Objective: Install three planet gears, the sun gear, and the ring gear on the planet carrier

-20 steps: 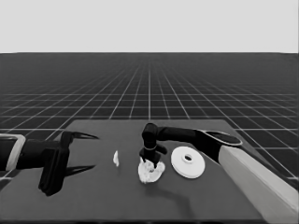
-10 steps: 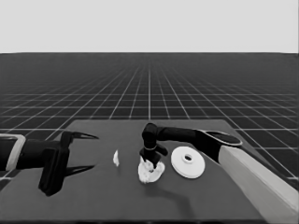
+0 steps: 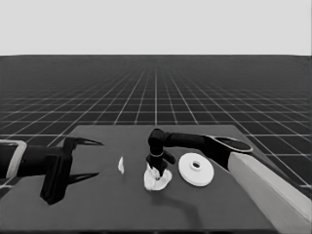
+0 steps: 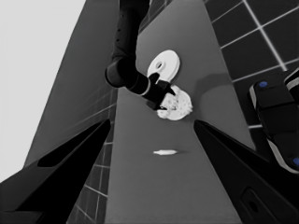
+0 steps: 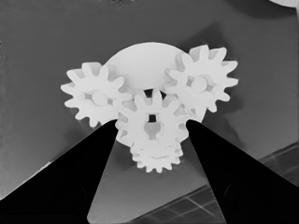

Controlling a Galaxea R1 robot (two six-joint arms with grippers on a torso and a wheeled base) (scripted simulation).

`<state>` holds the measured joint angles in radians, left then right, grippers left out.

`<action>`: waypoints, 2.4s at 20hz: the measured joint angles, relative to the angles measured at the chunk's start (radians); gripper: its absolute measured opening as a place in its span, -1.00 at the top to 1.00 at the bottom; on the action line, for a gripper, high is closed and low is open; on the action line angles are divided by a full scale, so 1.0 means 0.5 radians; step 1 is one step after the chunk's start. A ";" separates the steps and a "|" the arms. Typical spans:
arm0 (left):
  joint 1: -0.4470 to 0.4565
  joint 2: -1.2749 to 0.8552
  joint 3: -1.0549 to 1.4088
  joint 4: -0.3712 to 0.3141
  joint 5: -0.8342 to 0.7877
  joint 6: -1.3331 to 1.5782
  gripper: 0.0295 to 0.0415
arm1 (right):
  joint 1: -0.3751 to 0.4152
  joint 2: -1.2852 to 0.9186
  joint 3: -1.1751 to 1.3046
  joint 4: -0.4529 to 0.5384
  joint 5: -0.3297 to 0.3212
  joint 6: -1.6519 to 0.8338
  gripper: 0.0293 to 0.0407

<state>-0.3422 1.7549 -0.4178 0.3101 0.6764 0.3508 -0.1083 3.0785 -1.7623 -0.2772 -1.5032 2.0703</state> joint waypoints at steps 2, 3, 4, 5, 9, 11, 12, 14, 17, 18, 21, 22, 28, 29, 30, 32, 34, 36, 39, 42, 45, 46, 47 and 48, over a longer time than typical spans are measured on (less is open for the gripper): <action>0.000 0.000 0.000 0.000 0.000 0.000 -0.49 | 0.000 0.000 0.000 0.000 0.000 0.042 0.71; 0.000 0.000 0.000 0.000 0.000 0.000 -0.49 | 0.000 0.000 0.000 0.000 0.000 0.063 0.71; 0.000 0.000 0.000 0.000 0.000 0.000 -0.49 | 0.000 0.000 0.000 0.000 0.000 0.084 0.71; 0.000 0.000 0.000 0.000 0.000 0.000 -0.49 | 0.000 0.000 0.000 0.000 0.000 0.105 0.71; 0.000 0.000 0.000 0.000 0.000 0.000 -0.49 | 0.000 0.000 0.000 0.000 0.000 0.189 0.72; 0.000 0.000 0.000 0.000 0.000 0.000 -0.49 | 0.000 0.000 0.000 0.000 0.000 0.230 0.72; 0.000 0.000 0.000 0.000 0.000 0.000 -0.49 | 0.000 0.000 0.000 0.000 0.000 0.251 0.71; 0.000 0.000 0.000 0.000 0.000 0.000 -0.49 | 0.000 0.000 0.000 0.000 0.000 0.293 0.72; 0.000 0.000 0.000 0.000 0.000 0.000 -0.49 | 0.000 0.000 0.000 0.000 0.000 0.356 0.72; 0.000 0.000 0.000 0.000 0.000 0.000 -0.49 | 0.000 0.000 0.000 0.000 0.000 0.377 0.72; 0.000 0.000 0.000 0.000 0.000 0.000 -0.49 | 0.000 0.000 0.000 0.000 0.000 0.440 0.72; 0.000 0.000 0.000 0.000 0.000 0.000 -0.49 | 0.000 0.000 0.000 0.000 0.000 0.461 0.72; 0.000 0.000 0.000 0.000 0.000 0.000 -0.49 | 0.000 0.000 0.000 0.000 0.000 0.586 0.71; 0.000 0.000 0.000 0.000 0.000 0.000 -0.49 | 0.000 0.000 0.000 0.000 0.000 0.599 0.19; 0.000 0.000 0.000 0.000 0.000 0.000 -0.49 | 0.000 0.000 0.000 0.000 0.000 0.606 -0.34; 0.000 0.000 0.000 0.000 0.000 0.000 -0.49 | 0.000 0.000 0.000 0.000 0.000 0.613 -0.59; 0.000 0.000 0.000 0.000 0.000 0.000 -0.49 | 0.000 0.000 0.000 0.000 0.000 0.616 -0.61; 0.000 0.000 0.000 0.000 0.000 0.000 -0.49 | 0.000 0.000 0.000 0.000 0.000 0.616 -0.61; 0.000 0.000 0.000 0.000 0.000 0.000 -0.49 | 0.097 -0.018 0.077 0.087 -0.052 -0.169 -0.75; 0.000 0.000 0.000 0.000 0.000 0.000 -0.49 | 0.242 -0.029 0.136 0.199 -0.077 -1.135 -0.64; 0.000 0.000 0.000 0.000 0.000 0.000 -0.49 | 0.269 -0.032 0.143 0.226 -0.075 -1.337 -0.61; 0.000 0.000 0.000 0.000 0.000 0.000 -0.49 | 0.271 -0.032 0.143 0.229 -0.075 -1.358 -0.61; 0.000 0.000 0.000 0.000 0.000 0.000 -0.49 | 0.273 -0.032 0.143 0.231 -0.075 -1.371 -0.61; 0.000 0.000 0.000 0.000 0.000 0.000 -0.49 | 0.273 -0.033 0.143 0.232 -0.074 -1.379 -0.61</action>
<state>-0.3422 1.7549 -0.4178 0.3101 0.6764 0.3508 0.0284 3.0622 -1.6906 -0.1611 -1.5403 1.3810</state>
